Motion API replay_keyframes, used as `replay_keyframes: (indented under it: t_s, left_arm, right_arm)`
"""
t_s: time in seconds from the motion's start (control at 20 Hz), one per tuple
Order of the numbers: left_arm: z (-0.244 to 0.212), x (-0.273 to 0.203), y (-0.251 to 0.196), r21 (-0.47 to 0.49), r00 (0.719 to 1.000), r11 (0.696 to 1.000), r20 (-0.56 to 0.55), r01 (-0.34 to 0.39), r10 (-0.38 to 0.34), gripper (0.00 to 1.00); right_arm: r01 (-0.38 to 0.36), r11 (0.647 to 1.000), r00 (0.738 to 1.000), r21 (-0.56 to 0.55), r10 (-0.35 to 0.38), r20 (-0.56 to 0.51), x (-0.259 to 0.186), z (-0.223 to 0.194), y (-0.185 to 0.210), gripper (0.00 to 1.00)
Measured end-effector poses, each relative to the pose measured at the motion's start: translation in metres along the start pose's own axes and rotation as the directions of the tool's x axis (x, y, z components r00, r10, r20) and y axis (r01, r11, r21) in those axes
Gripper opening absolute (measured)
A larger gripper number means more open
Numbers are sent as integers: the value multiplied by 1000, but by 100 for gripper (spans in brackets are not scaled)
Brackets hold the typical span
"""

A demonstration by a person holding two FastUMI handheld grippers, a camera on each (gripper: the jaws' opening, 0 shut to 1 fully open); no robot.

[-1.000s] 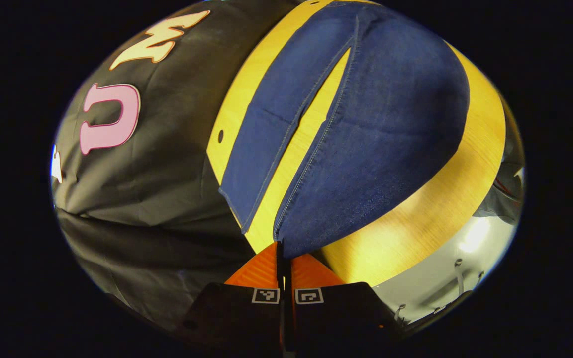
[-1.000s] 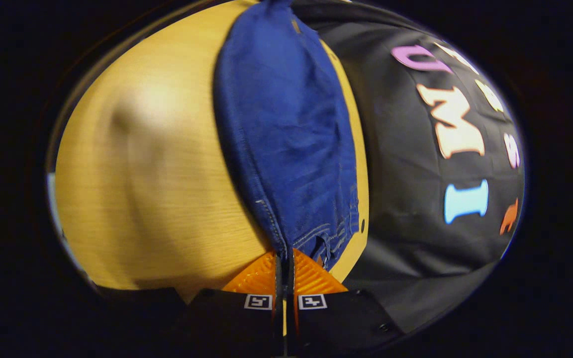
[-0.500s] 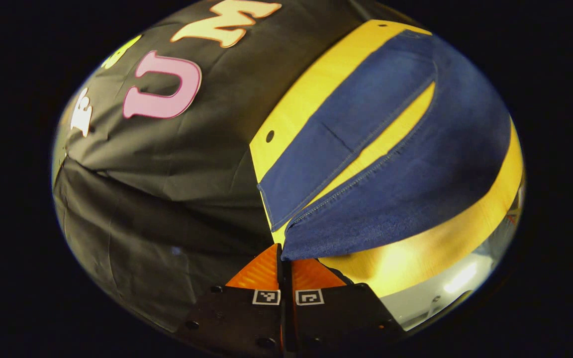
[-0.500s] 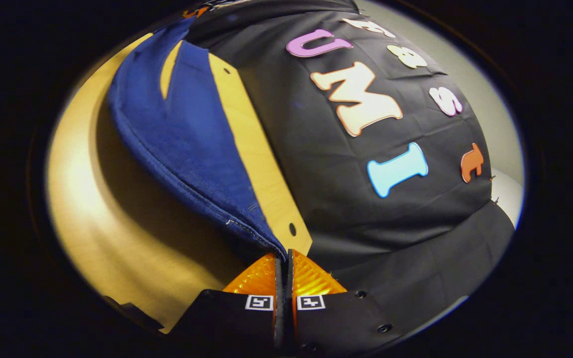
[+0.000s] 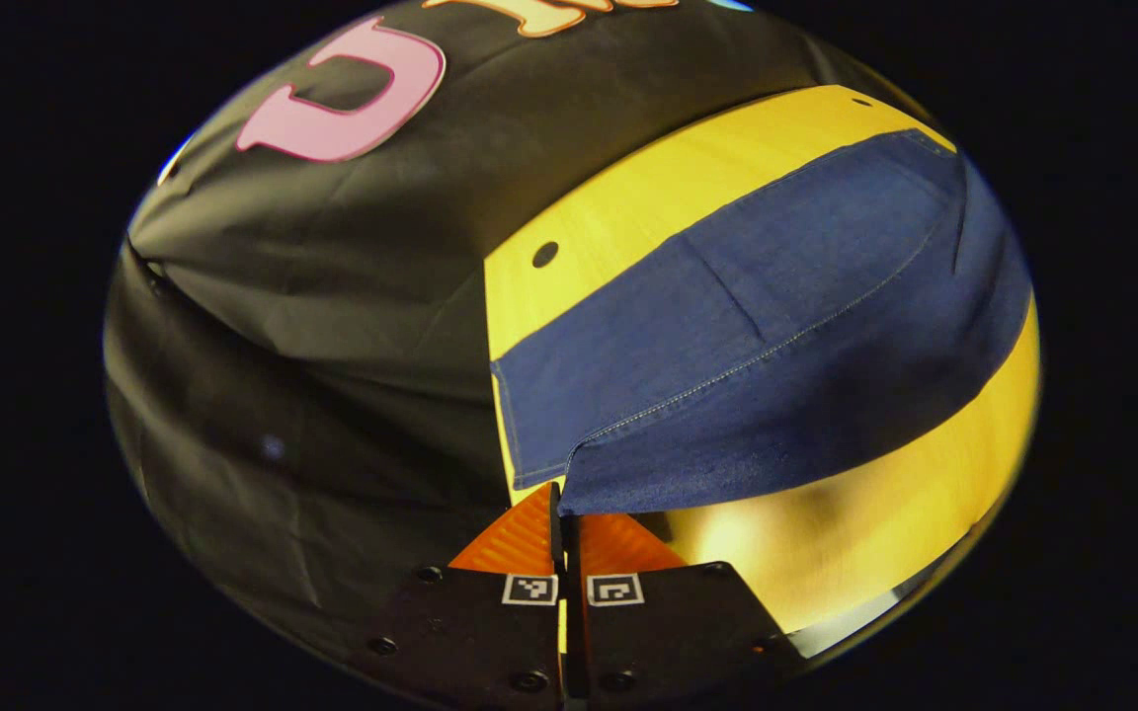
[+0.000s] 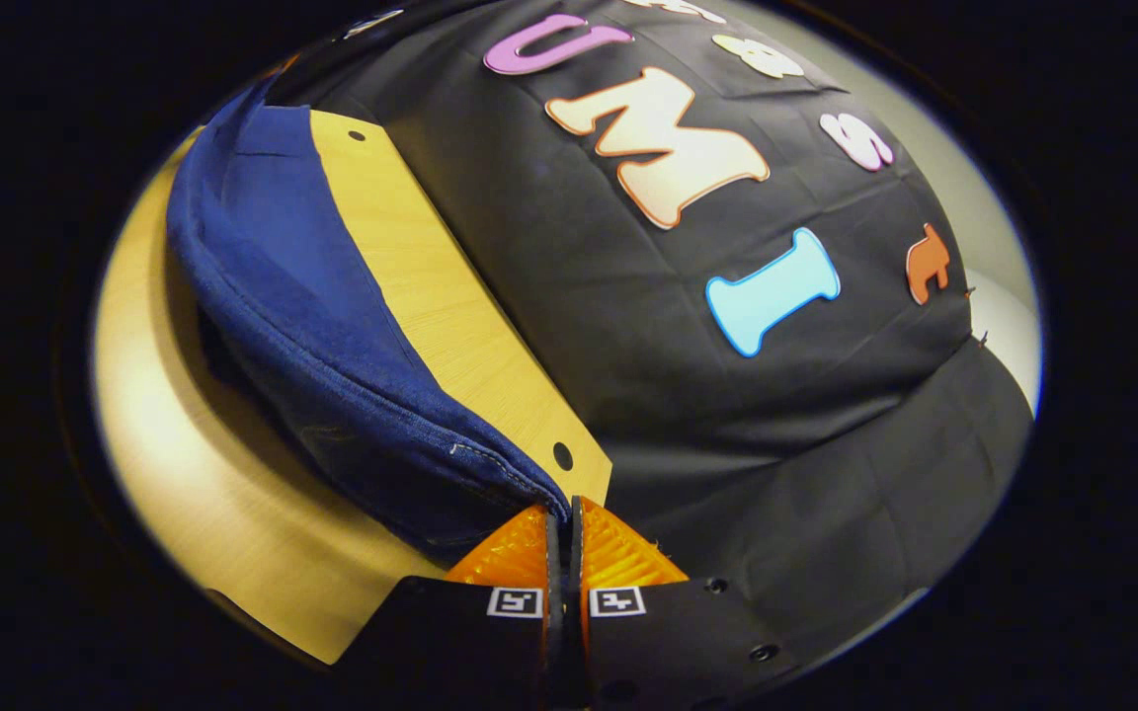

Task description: Grasp the waist and the cuffs of the jeans and fold them to make the two legs overlap; first hold the waist and fold one-third of the jeans toward the cuffs, then hold the cuffs and fold the remaining one-third in the same direction to finish folding.

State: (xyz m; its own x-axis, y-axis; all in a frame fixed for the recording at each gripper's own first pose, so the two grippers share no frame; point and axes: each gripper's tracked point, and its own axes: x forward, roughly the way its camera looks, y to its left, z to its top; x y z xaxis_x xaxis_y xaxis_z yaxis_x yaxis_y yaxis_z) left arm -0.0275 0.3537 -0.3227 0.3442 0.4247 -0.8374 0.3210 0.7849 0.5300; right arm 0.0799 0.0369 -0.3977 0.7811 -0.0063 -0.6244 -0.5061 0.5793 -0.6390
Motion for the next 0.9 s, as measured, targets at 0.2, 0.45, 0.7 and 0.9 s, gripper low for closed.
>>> replay_keyframes:
  t_s: [0.2, 0.45, 0.7, 0.9]
  left_arm:
    - [20, 35, 1, 38, 999, 999, -17, 28, -27, 0]
    - [57, 99, 8, 50, 996, 995, -28, 87, -85, 0]
    - [84, 131, -3, 106, 999, 994, 2, 39, -39, 0]
    - [93, 110, -20, 61, 998, 998, 56, 35, -38, 50]
  right_arm:
    - [6, 1000, 998, 7, -5, -59, 46, 12, 4, 3]
    - [-15, 998, 989, 64, 25, -147, 100, 9, 36, 7]
    - [1, 996, 977, 88, 18, -212, 128, 3, 58, 7]
    - [72, 972, 972, 222, -19, -232, 119, -7, 29, 80]
